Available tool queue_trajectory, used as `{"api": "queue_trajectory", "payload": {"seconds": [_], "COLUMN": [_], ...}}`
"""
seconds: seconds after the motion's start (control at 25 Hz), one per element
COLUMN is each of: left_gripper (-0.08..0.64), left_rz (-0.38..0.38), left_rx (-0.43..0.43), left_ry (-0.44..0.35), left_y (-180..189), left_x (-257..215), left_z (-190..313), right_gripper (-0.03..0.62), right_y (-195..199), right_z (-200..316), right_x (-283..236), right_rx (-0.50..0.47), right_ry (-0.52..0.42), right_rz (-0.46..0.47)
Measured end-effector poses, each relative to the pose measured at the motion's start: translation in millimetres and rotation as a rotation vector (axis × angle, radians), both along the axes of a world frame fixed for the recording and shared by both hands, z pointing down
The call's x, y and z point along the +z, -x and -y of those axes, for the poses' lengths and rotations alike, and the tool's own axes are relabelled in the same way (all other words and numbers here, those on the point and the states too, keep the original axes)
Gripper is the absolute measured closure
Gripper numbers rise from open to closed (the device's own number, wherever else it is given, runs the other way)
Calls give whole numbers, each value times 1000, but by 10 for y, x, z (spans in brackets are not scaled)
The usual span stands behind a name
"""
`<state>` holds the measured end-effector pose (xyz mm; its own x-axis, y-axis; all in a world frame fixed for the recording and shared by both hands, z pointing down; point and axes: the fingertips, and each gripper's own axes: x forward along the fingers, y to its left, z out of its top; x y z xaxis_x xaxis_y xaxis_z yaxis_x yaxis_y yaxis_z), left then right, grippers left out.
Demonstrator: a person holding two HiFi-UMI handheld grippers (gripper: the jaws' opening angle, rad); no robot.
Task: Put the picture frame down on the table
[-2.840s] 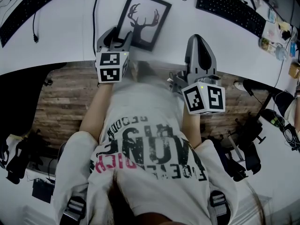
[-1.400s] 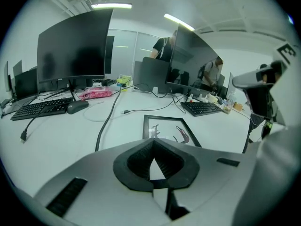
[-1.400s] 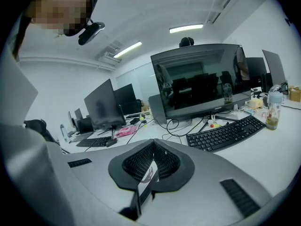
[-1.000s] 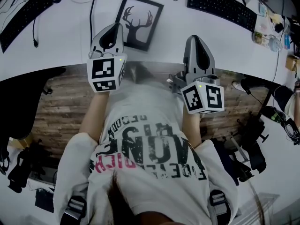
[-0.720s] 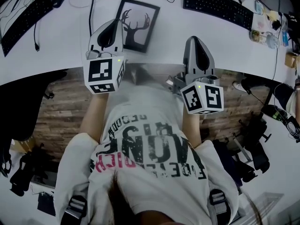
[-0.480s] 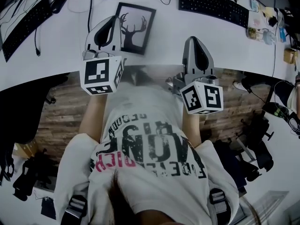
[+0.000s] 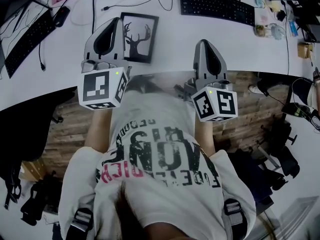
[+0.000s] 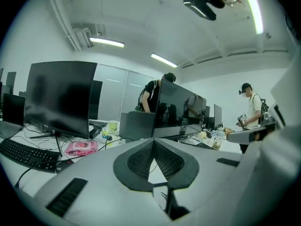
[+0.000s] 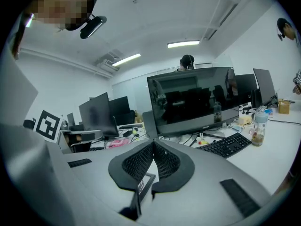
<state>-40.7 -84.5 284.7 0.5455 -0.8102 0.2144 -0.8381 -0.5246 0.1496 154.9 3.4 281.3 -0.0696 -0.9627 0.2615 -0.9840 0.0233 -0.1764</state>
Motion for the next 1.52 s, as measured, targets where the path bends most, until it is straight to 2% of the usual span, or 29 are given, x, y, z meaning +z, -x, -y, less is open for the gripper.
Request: {"api": "queue_trajectory", "payload": {"seconds": [0.6,1.08,1.52], "left_gripper": [558,557,557], "left_rz": [-51,-51,-55], "left_rx": [56,91,85], "left_ry": [-89,-92,-88], "left_y": [-140,-249,-252], "left_x": [-525,-607,-606], "left_z": [-188,-336,-347], "right_gripper": [592,592,592], "right_y": [93,207,284], "right_z": [-57,-118,-90], "right_x": [-390,-522,-514], "right_rx": [-26,-62,-89], "right_ry": [-72,-96,-94], "right_rz": [-5,14,17]}}
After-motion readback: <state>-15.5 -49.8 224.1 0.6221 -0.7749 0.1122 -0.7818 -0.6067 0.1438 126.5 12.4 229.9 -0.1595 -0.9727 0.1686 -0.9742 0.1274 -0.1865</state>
